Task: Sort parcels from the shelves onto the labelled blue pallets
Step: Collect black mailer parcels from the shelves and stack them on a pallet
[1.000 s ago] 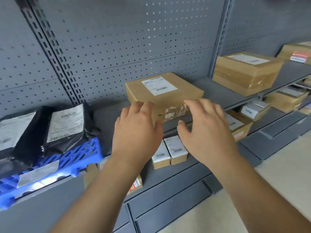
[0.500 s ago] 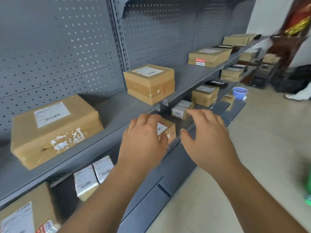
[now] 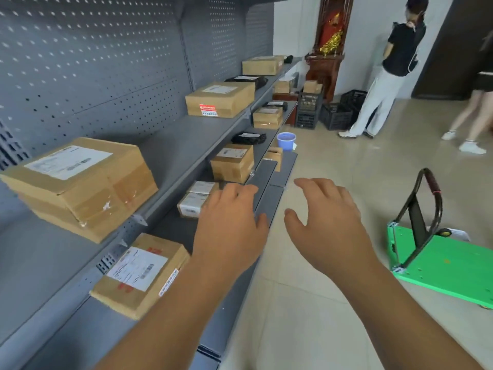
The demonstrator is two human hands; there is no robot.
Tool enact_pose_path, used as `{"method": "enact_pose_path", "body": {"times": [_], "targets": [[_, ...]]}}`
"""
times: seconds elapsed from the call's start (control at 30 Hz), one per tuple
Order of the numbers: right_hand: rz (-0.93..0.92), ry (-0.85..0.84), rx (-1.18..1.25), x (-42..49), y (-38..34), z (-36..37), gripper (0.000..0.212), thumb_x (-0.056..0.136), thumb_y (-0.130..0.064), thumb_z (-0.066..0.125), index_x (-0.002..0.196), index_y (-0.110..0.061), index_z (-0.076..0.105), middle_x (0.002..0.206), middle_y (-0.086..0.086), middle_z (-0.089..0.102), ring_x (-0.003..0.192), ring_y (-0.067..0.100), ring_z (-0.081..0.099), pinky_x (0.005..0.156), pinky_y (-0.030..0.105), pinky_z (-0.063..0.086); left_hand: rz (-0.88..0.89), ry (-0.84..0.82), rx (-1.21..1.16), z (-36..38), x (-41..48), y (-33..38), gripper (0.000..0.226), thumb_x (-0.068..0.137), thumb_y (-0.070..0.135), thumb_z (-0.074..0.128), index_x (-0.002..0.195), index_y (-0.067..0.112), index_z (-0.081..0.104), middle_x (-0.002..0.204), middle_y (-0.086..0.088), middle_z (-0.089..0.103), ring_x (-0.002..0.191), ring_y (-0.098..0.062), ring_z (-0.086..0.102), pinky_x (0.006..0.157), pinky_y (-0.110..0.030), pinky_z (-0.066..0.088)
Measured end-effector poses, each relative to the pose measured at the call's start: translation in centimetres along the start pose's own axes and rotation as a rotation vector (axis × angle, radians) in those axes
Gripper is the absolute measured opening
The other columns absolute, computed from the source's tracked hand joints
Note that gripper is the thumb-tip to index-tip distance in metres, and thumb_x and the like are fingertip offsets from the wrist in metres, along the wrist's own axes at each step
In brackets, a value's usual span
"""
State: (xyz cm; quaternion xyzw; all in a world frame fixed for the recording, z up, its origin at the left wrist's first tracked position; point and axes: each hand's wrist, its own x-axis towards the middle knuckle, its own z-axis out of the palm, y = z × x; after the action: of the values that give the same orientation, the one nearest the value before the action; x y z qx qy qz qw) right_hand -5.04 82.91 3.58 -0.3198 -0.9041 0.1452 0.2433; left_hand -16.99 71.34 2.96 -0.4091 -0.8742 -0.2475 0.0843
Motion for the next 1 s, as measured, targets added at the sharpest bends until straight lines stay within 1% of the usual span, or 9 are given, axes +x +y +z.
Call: {"method": "enact_pose_path", "body": {"times": [0.13,0.27,0.37,0.47,0.6,0.73,0.9,1.0], "targets": [[0.076,0.042,-0.041,6.8,1.4,0.5,0.052,0.092,-0.038,0.059,0.142,-0.027,0.05,0.14,-0.002,0.052,0.125,0.027,0.044,0.105,0.042,0.037,0.086,-0.025,-0.051,2.1,8.1,0.5,0.046,0.093,0.036,0.061,0.137,0.026,0.053,0.136,0.003,0.055,0.122,-0.027,0.051,0.098,-0.044,0.046],[0.162,0.095,-0.065,12.1,3.2,1.0,0.053,0.091,-0.039,0.057,0.142,-0.026,0.049,0.141,-0.001,0.052,0.127,0.028,0.043,0.106,0.044,0.037,0.188,-0.034,-0.074,4.7,15.1,1.5,0.041,0.093,0.036,0.062,0.131,0.023,0.057,0.128,0.001,0.058,0.12,-0.024,0.052,0.093,-0.037,0.043],[0.23,0.084,-0.103,15.4,5.7,1.4,0.056,0.091,-0.04,0.056,0.144,-0.026,0.047,0.143,0.0,0.051,0.129,0.029,0.042,0.108,0.044,0.036,0.235,-0.077,-0.087,7.1,19.3,2.6,0.047,0.094,0.037,0.061,0.138,0.025,0.053,0.134,0.001,0.056,0.124,-0.025,0.049,0.096,-0.039,0.043],[0.31,0.092,-0.122,18.6,8.8,1.9,0.056,0.092,-0.041,0.056,0.145,-0.027,0.047,0.146,0.0,0.05,0.131,0.029,0.042,0.106,0.044,0.036,0.269,-0.117,-0.093,9.9,23.2,4.0,0.048,0.094,0.038,0.06,0.14,0.025,0.052,0.139,0.001,0.055,0.126,-0.025,0.049,0.098,-0.04,0.042],[0.359,0.082,-0.119,22.8,13.0,2.9,0.056,0.093,-0.041,0.055,0.147,-0.028,0.045,0.147,-0.001,0.048,0.133,0.028,0.041,0.105,0.046,0.038,0.297,-0.137,-0.082,13.4,28.0,5.9,0.048,0.095,0.04,0.058,0.141,0.027,0.051,0.145,0.002,0.052,0.128,-0.024,0.048,0.097,-0.041,0.044],[0.357,0.075,-0.097,28.4,18.2,3.6,0.057,0.093,-0.042,0.054,0.147,-0.029,0.044,0.148,-0.003,0.047,0.134,0.027,0.04,0.105,0.046,0.038,0.3,-0.139,-0.079,17.4,34.0,8.5,0.048,0.096,0.04,0.056,0.142,0.029,0.049,0.146,0.005,0.05,0.131,-0.022,0.046,0.098,-0.041,0.044],[0.285,0.043,-0.049,37.5,23.9,3.3,0.057,0.094,-0.041,0.055,0.147,-0.028,0.044,0.147,-0.002,0.047,0.132,0.027,0.041,0.108,0.044,0.039,0.242,-0.121,-0.051,21.1,42.1,12.3,0.048,0.095,0.039,0.058,0.141,0.027,0.05,0.142,0.003,0.053,0.129,-0.023,0.047,0.1,-0.041,0.042],[0.225,0.039,-0.015,42.8,26.5,3.3,0.056,0.093,-0.041,0.056,0.146,-0.027,0.045,0.145,-0.003,0.049,0.131,0.027,0.042,0.108,0.044,0.039,0.192,-0.111,-0.054,23.1,46.5,14.1,0.036,0.093,0.037,0.06,0.128,0.026,0.056,0.132,0.002,0.057,0.12,-0.025,0.051,0.095,-0.041,0.047]]}}
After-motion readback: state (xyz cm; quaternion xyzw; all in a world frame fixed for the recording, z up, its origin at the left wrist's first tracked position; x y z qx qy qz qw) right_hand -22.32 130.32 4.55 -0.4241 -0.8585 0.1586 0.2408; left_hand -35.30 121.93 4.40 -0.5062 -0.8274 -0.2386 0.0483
